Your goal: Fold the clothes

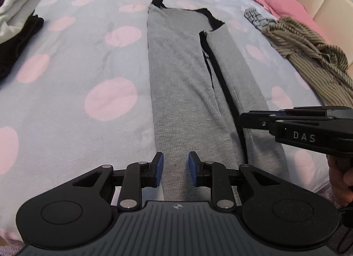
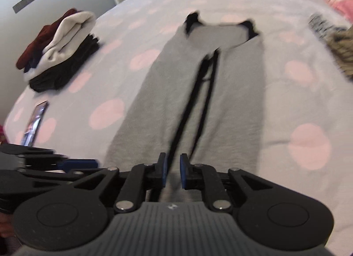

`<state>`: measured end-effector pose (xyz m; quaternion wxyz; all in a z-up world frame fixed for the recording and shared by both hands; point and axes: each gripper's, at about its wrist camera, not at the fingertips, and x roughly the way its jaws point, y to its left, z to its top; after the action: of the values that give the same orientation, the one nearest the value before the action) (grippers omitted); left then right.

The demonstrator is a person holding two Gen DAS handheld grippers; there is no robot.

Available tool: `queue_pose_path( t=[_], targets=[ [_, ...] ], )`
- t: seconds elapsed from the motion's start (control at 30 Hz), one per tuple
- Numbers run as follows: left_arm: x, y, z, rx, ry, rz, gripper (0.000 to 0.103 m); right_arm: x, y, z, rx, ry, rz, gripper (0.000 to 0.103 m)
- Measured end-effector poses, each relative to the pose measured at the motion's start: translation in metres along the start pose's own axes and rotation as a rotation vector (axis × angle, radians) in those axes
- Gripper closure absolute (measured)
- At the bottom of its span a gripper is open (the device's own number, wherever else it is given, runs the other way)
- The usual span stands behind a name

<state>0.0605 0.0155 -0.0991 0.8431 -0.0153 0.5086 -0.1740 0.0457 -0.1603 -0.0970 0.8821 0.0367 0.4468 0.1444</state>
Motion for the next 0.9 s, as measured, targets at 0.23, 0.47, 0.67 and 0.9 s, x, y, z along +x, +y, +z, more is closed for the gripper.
queue_pose_path(
  t=[0.23,0.47,0.67,0.9],
  targets=[
    [-0.004,0.000,0.000,-0.036,-0.028,0.040,0.081,0.003,0.004,0.002,-0.068,-0.066,-0.109,0.068],
    [-0.006,0.006,0.004,-0.114,-0.075,0.096,0.062,0.029,0.004,0.010,-0.110,-0.039,-0.175,0.070],
    [-0.016,0.010,0.005,-0.117,-0.208,0.132,0.046,0.044,0.002,0.014,-0.111,-0.013,-0.190,0.091],
    [-0.014,0.022,0.007,-0.175,-0.184,0.084,0.043,0.046,0.017,0.014,-0.177,0.001,-0.179,0.097]
  ],
)
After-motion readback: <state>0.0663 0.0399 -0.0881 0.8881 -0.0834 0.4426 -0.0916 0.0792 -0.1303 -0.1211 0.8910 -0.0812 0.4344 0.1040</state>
